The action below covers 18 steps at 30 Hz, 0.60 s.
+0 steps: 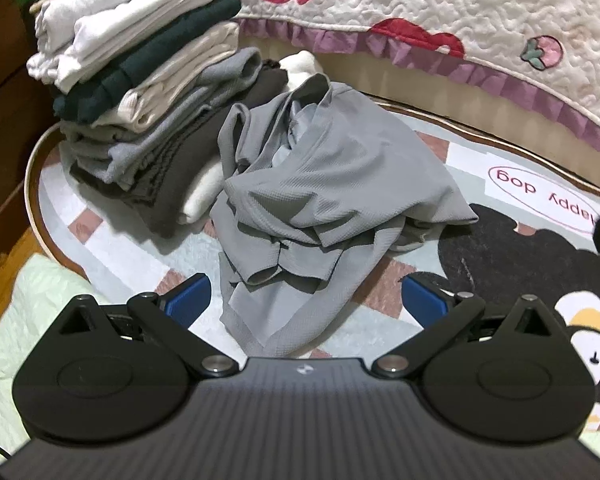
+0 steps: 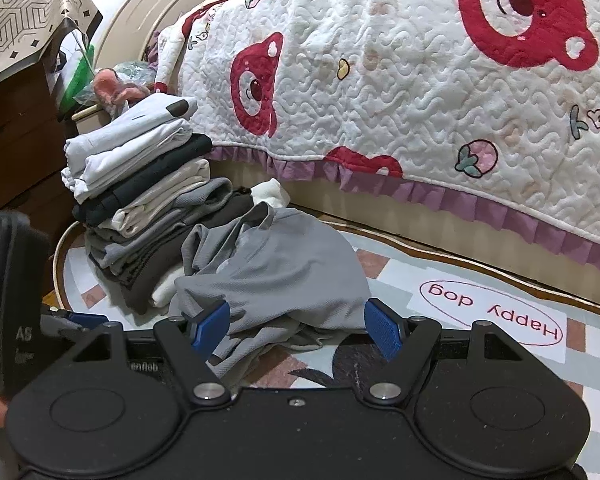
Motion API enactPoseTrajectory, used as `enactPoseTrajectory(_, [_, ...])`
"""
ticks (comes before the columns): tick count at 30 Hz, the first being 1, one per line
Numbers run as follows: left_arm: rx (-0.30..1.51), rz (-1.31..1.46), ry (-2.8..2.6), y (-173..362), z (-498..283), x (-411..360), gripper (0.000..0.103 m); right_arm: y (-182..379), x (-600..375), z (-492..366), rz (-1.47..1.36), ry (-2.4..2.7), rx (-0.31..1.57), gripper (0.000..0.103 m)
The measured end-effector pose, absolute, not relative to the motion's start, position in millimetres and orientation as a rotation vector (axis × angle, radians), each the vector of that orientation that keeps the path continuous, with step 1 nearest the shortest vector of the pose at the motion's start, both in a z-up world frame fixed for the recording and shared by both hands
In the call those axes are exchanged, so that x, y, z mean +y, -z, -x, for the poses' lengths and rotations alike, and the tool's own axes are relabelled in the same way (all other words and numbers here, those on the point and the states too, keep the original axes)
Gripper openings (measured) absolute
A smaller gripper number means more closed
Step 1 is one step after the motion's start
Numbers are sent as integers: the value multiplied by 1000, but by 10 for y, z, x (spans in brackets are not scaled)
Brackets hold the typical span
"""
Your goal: Fold clothes
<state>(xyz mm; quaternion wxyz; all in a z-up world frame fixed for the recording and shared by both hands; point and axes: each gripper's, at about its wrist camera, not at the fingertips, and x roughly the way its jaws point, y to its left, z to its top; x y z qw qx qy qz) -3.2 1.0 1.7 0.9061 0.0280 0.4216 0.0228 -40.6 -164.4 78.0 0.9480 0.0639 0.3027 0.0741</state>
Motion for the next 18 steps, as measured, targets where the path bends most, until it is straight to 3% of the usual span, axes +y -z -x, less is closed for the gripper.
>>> enactPoseTrajectory(6, [954, -21, -55, 61, -101, 136, 103, -746, -1620, 384, -118, -135, 630, 78])
enactPoseTrajectory(18, [951, 14, -72, 136, -161, 269, 101, -686, -1585, 355, -107, -117, 642, 78])
